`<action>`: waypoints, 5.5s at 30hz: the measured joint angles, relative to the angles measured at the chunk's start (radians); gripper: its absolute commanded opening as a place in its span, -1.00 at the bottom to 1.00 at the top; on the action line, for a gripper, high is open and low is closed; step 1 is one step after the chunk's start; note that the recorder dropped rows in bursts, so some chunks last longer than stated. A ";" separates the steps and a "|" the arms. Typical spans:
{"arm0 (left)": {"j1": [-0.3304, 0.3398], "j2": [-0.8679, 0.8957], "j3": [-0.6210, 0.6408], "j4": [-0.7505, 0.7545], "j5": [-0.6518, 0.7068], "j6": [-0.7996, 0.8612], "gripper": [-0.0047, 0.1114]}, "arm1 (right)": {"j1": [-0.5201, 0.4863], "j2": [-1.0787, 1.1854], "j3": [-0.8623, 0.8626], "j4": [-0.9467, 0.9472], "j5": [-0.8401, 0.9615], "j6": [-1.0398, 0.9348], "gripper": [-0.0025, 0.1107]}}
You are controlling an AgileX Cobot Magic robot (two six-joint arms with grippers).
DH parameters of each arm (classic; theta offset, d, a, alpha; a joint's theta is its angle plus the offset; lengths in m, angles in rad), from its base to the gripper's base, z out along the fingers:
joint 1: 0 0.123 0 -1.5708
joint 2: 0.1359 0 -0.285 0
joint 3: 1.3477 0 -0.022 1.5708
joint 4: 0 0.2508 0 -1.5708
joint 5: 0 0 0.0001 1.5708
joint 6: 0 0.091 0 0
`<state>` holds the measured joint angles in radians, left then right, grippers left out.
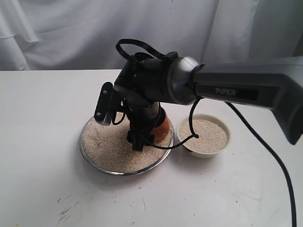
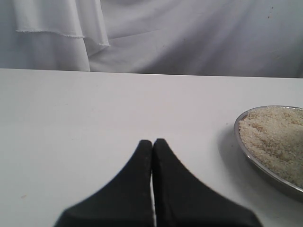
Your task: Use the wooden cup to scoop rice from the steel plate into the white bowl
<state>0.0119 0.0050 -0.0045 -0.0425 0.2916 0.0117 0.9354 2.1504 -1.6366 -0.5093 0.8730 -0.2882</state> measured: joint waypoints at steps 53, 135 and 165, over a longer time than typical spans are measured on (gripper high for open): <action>0.000 0.000 0.000 0.000 0.000 0.000 -0.92 | -0.331 -0.131 0.025 0.807 0.093 -0.130 -0.96; 0.000 0.000 0.000 0.000 0.000 0.000 -0.92 | -0.302 -0.186 0.037 0.743 -0.083 -0.269 -0.96; 0.000 0.000 0.000 0.000 0.000 0.000 -0.92 | -0.367 -0.190 0.201 1.063 -0.077 -1.113 0.29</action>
<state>0.0119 0.0050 -0.0045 -0.0425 0.2916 0.0117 0.5688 1.9603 -1.4351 0.5534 0.7961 -1.4009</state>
